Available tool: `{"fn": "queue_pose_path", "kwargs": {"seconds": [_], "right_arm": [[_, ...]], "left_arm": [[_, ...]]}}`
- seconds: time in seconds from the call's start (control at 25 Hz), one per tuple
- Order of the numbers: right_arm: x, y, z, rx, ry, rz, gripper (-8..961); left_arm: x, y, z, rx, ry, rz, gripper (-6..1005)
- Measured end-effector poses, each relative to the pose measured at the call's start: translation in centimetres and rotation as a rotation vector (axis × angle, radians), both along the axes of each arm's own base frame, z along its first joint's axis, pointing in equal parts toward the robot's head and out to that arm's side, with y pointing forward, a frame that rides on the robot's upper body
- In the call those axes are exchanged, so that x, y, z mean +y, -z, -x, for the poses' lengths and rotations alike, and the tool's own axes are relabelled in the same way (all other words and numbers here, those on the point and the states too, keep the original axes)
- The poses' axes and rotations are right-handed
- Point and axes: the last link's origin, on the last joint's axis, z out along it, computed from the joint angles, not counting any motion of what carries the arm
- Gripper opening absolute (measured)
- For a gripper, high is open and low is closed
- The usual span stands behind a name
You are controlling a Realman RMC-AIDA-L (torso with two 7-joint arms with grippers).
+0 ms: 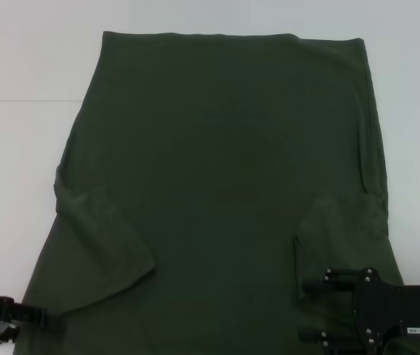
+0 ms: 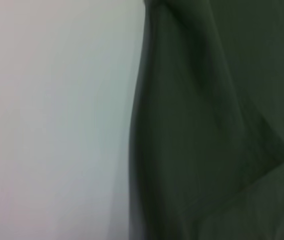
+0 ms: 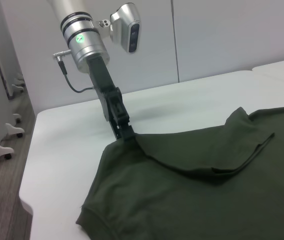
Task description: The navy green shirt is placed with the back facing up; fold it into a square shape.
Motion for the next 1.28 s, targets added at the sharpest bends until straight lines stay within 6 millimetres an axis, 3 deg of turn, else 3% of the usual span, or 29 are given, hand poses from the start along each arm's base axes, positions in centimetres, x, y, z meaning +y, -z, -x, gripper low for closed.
{"fn": "queue_pose_path", "kwargs": {"seconds": [0.48,1.0,1.12,1.28], "right_arm": [[0.2,-0.2,0.1,-0.002,0.006,-0.001,750],[0.4,-0.5,0.3,0.015,0.011,-0.006,750],[1.0,-1.4,0.4,0.023,0.081,0.010,750],[2.4,-4.1,0.7,0.015,0.320,0.080,750]], "left_arm": [[0.4,0.0,-0.8,0.045,0.066,0.014,598],[0.7,0.3,-1.2,0.038,0.078,0.010,24],[0.8,0.3,-1.1,0.040,0.078,0.005,24],[0.8,-0.2,-0.8,0.045,0.071,-0.013,25]]}}
